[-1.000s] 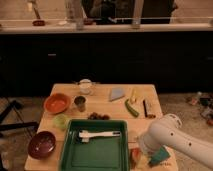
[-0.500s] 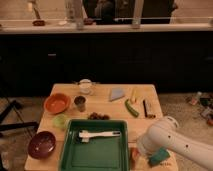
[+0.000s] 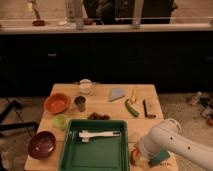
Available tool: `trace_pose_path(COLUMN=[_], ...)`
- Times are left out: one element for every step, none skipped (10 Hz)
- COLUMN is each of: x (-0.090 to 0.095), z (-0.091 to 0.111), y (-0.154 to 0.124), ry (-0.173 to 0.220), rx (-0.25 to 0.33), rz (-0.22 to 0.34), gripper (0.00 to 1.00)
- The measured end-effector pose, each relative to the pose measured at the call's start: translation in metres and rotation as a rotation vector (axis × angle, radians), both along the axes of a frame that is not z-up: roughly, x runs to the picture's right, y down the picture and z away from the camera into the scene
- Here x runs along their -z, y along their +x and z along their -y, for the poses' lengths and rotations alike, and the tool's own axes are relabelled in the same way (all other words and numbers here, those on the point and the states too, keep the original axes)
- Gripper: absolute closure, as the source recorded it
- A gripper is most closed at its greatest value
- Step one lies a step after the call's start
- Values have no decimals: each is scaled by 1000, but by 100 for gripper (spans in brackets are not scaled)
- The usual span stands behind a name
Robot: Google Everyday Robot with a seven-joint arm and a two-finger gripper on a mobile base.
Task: Place apple in red bowl
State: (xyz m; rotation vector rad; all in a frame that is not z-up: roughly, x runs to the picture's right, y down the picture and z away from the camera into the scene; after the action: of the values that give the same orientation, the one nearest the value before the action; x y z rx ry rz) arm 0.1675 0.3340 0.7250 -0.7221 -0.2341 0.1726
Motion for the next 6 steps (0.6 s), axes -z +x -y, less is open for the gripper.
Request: trace_pose_path(x=[0, 0, 2, 6, 11, 19], z=[0, 3, 8, 17, 32, 48], y=[4, 12, 17, 21, 27, 32], ry=[3, 12, 18, 32, 51, 71], rx=[1, 8, 8, 6, 7, 10], rz=[-1, -9, -14, -19, -25, -32], gripper=[83, 94, 99, 100, 100, 100])
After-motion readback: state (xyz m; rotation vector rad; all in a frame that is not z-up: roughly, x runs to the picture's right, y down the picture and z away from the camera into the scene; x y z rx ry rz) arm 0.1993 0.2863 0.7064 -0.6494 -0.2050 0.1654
